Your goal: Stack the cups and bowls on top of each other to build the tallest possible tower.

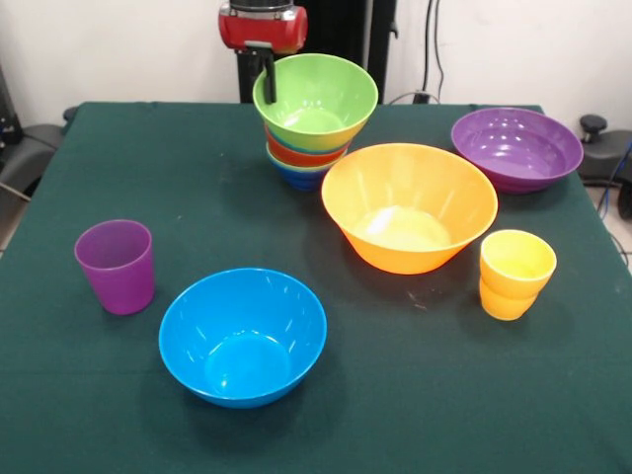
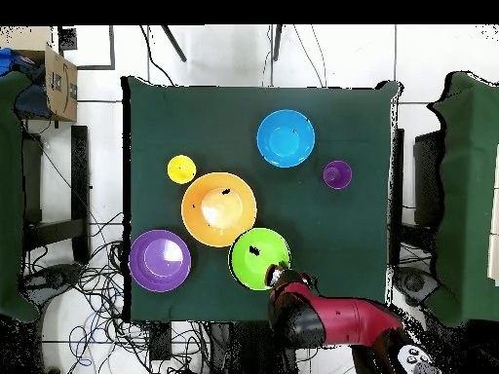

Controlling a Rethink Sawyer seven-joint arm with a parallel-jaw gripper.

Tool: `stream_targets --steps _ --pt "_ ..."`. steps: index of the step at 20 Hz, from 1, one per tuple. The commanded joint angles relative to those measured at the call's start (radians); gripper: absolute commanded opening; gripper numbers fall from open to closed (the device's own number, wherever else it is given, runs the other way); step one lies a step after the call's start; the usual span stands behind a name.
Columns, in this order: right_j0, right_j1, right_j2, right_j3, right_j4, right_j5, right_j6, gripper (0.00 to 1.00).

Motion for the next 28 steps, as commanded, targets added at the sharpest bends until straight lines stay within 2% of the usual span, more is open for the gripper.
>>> stream_targets --steps 1,3,4,11,12,28 --pt "0.034 0.131 0.039 -0.083 -0.069 -0.004 0.018 0.0" --pt "0.036 0.131 0.036 -0.085 -0.07 -0.008 0.019 0.0" --pt "0.035 0.129 0.037 -0.086 -0.069 -0.008 0.019 1.0" --pt "0.04 0.136 0.034 -0.09 -0.069 -0.027 0.025 1.0" --pt "0.04 0.136 0.034 -0.092 -0.067 -0.028 0.024 0.0" --pt "0.05 0.122 0.037 -0.103 -0.055 -0.025 0.022 0.0"
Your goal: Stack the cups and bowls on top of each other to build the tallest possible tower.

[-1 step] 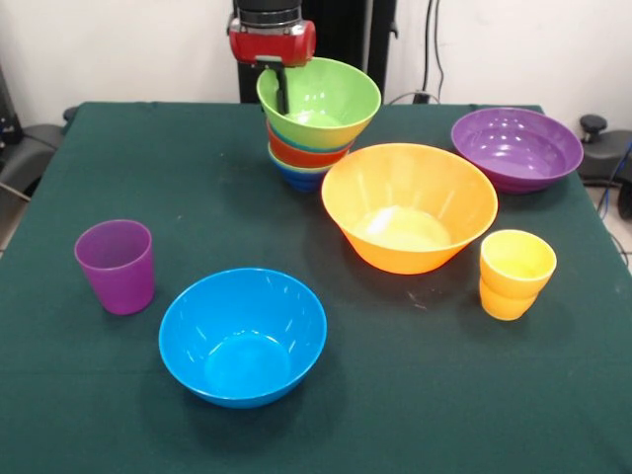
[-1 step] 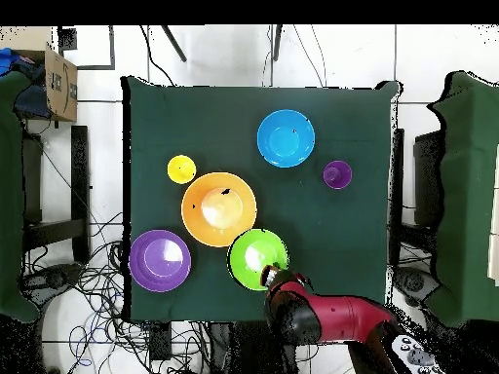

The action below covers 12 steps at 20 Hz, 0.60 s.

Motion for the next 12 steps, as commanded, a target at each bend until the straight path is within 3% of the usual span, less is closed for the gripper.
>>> stream_targets --steps 1,12 --pt "0.048 0.048 0.036 -0.089 -0.054 0.0 0.023 0.0" --pt "-0.003 -0.005 0.107 -0.041 -0.032 0.064 0.004 0.0"
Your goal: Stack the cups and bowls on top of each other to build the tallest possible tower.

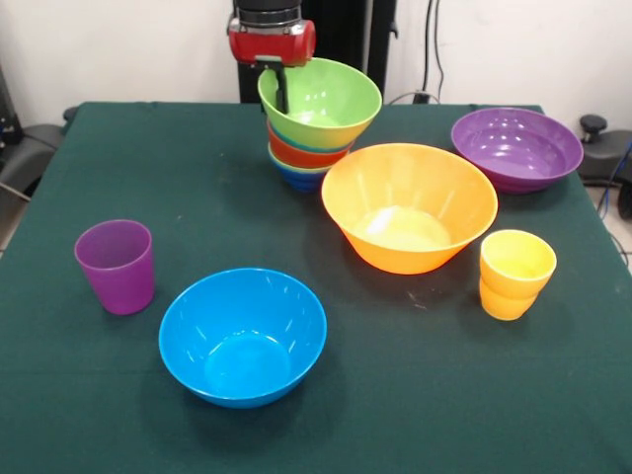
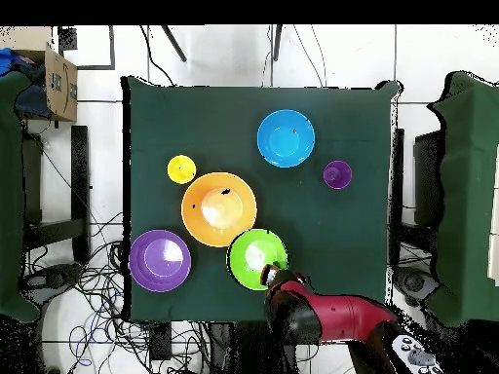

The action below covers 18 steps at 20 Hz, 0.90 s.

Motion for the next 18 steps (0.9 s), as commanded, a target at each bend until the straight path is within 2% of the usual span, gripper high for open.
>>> stream_targets --steps 1,6,10,15,18 --pt "0.0 0.005 0.103 -0.041 -0.033 0.059 0.006 0.0" --pt "-0.004 0.015 0.116 -0.049 -0.029 0.058 0.01 0.0" --pt "0.022 0.099 0.076 -0.093 -0.057 -0.019 0.028 0.0" --pt "0.01 0.056 0.092 -0.073 -0.046 0.024 0.016 0.0" --pt "0.006 0.06 0.098 -0.076 -0.045 0.025 0.015 0.0"
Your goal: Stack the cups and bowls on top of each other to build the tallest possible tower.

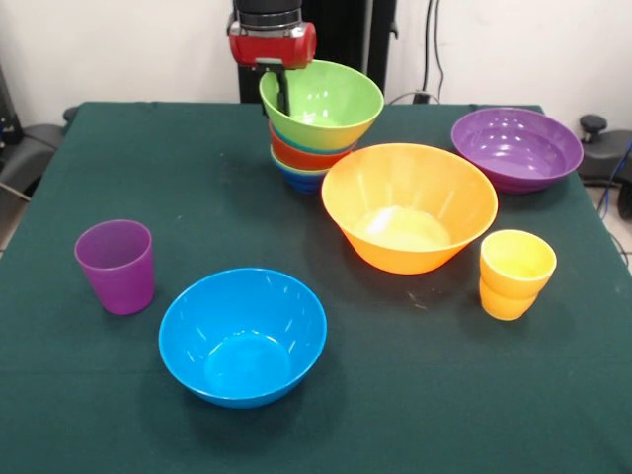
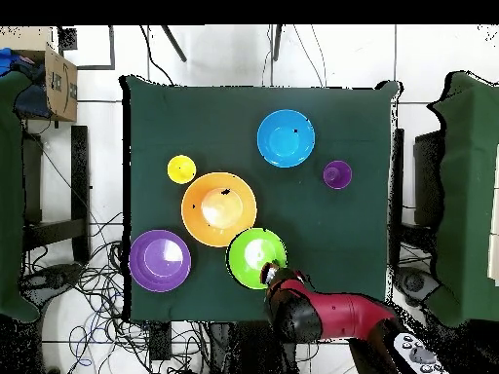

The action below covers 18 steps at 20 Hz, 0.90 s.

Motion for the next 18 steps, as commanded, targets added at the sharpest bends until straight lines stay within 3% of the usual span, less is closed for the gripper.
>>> stream_targets --steps 1,9,18 --pt "0.02 0.053 0.08 -0.073 -0.045 0.024 0.016 0.0" --pt "0.001 -0.013 0.104 -0.044 -0.026 0.087 -0.005 0.0" --pt "-0.06 -0.15 0.222 0.014 0.051 0.214 -0.033 0.0"
